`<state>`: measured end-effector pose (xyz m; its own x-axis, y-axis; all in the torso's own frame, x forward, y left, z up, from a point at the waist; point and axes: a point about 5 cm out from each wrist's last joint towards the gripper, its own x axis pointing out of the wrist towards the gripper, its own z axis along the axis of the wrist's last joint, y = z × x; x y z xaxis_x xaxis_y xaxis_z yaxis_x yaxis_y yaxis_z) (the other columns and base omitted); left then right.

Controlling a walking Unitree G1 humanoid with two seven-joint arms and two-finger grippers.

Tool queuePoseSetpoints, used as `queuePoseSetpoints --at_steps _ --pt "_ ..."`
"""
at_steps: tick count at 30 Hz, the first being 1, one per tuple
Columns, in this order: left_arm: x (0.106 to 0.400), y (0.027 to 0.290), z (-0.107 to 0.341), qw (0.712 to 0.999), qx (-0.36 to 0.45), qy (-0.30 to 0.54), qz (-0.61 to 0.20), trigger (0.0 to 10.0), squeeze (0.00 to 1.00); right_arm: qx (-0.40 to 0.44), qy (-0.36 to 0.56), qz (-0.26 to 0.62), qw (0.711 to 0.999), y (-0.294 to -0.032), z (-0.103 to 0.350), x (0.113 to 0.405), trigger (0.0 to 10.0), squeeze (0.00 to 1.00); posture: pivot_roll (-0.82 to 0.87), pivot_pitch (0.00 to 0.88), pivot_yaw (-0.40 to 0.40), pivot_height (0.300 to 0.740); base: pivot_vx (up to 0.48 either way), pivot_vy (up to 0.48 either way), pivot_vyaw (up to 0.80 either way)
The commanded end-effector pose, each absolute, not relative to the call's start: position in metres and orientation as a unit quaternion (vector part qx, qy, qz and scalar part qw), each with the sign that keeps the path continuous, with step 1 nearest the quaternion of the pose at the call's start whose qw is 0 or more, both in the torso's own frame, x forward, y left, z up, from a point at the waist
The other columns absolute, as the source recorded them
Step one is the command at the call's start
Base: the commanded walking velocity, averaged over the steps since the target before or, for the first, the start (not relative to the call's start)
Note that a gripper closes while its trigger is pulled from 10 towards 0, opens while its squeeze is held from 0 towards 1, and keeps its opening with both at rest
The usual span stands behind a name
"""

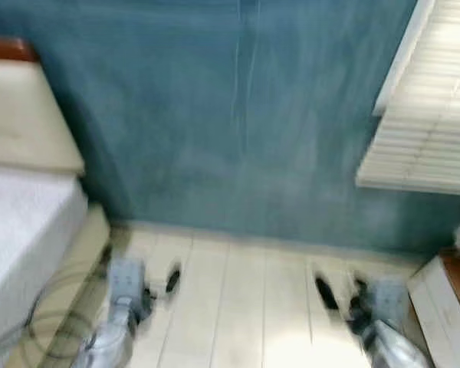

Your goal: Clean up the room

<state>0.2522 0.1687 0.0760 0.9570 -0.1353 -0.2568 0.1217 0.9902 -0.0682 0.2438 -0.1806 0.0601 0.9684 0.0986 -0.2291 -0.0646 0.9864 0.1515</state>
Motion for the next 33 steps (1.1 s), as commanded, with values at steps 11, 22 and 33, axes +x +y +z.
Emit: queuePoseSetpoints --at_steps 11,22,33 --pt "0.242 0.182 0.073 0.993 0.01 0.114 -0.042 10.0 0.0 0.077 0.12 0.089 0.986 -0.16 0.057 0.246 10.0 0.0 0.03 0.0 -0.013 0.74 0.0 0.0 0.14" --pt "0.237 0.197 0.064 0.991 0.027 0.133 -0.015 10.0 0.0 0.064 0.117 0.093 0.987 -0.158 0.051 0.248 10.0 0.0 0.03 0.0 -0.004 0.74 0.0 -0.436 0.68" --pt "0.249 0.196 0.068 0.993 0.017 0.115 0.016 10.0 1.0 0.068 0.103 0.099 0.987 -0.161 0.051 0.256 10.0 0.0 0.03 0.0 -0.016 0.74 0.0 -0.087 0.63"
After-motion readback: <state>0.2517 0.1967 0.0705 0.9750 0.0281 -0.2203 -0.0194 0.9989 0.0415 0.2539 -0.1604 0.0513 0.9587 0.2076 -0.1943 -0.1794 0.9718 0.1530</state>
